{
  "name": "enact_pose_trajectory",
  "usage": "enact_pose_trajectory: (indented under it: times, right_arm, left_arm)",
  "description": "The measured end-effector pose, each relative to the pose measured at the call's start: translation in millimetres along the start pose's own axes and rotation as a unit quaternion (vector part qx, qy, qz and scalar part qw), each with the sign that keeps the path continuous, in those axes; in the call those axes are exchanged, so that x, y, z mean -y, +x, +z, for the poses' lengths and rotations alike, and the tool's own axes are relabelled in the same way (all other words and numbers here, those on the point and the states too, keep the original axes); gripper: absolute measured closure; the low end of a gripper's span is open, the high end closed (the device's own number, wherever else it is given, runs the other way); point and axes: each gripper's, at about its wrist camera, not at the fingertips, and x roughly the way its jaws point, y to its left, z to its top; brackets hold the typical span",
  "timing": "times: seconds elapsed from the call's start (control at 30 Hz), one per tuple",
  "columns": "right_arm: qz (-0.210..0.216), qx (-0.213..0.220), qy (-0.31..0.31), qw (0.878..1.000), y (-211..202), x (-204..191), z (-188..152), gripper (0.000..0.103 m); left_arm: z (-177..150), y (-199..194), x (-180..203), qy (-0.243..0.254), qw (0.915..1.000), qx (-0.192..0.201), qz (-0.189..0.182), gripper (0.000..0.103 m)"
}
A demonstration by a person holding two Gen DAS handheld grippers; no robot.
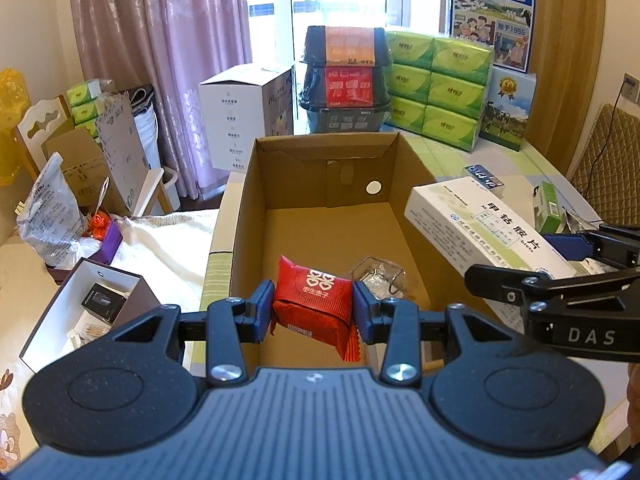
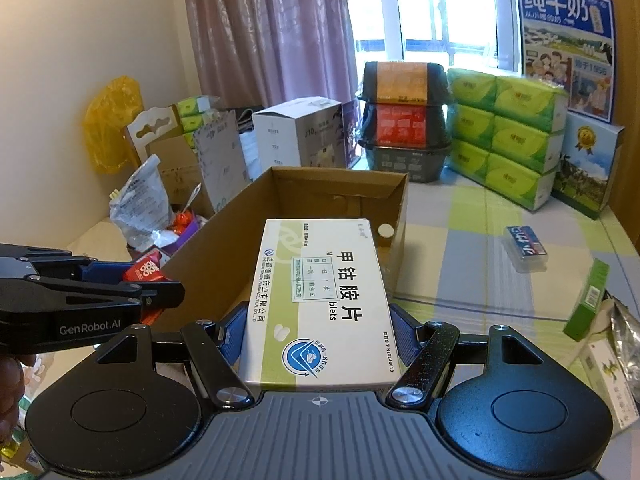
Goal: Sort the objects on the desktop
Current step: 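Carry the red packet and medicine box to the cardboard box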
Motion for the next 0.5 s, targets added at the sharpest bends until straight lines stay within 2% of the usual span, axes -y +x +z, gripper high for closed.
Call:
enact_pose_trajectory:
  times: [0.5]
  right_arm:
    - [0.002, -0.004, 0.005, 1.0, 36, 7, 12, 0.035]
  left_arm:
    - [7, 38, -11, 0.004, 0.9998, -0.021, -0.004, 0.067]
